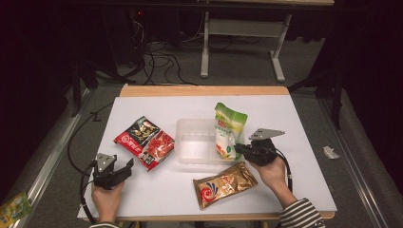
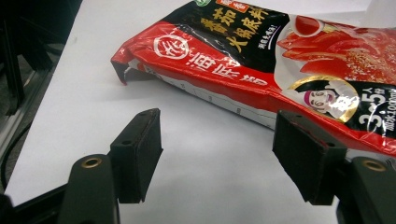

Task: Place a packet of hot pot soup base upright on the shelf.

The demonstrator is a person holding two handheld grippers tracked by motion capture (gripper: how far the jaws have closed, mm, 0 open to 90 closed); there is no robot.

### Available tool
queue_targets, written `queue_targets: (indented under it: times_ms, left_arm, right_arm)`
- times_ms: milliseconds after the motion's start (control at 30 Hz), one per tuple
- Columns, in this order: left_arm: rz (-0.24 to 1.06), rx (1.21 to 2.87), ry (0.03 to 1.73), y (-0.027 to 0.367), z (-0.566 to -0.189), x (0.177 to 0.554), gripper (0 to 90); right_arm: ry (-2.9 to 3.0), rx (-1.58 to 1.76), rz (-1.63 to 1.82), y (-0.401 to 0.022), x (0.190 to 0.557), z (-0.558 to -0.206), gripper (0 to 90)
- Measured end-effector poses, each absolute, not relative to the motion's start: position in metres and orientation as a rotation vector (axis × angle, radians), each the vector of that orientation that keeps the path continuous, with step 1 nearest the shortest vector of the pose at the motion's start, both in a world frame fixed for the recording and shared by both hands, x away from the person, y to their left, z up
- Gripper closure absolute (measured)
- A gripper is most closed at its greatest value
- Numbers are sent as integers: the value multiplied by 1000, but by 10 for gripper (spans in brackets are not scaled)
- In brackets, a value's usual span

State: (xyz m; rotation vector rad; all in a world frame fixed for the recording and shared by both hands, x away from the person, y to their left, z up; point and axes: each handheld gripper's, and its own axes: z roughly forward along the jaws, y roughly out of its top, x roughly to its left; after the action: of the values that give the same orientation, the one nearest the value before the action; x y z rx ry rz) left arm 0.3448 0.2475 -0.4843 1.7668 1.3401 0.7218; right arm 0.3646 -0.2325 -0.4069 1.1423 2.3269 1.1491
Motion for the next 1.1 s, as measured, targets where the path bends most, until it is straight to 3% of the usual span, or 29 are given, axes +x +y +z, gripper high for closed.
queue_targets:
  times_ms: [667, 1100]
  left_arm:
    - [726, 1749, 1339, 248, -484, 344, 333]
    - [722, 1757, 1343, 248, -484, 344, 332]
  right_arm:
    - [2332, 1128, 1114, -230, 358, -420, 884]
    - [2272, 1140, 1182, -236, 352, -420, 833]
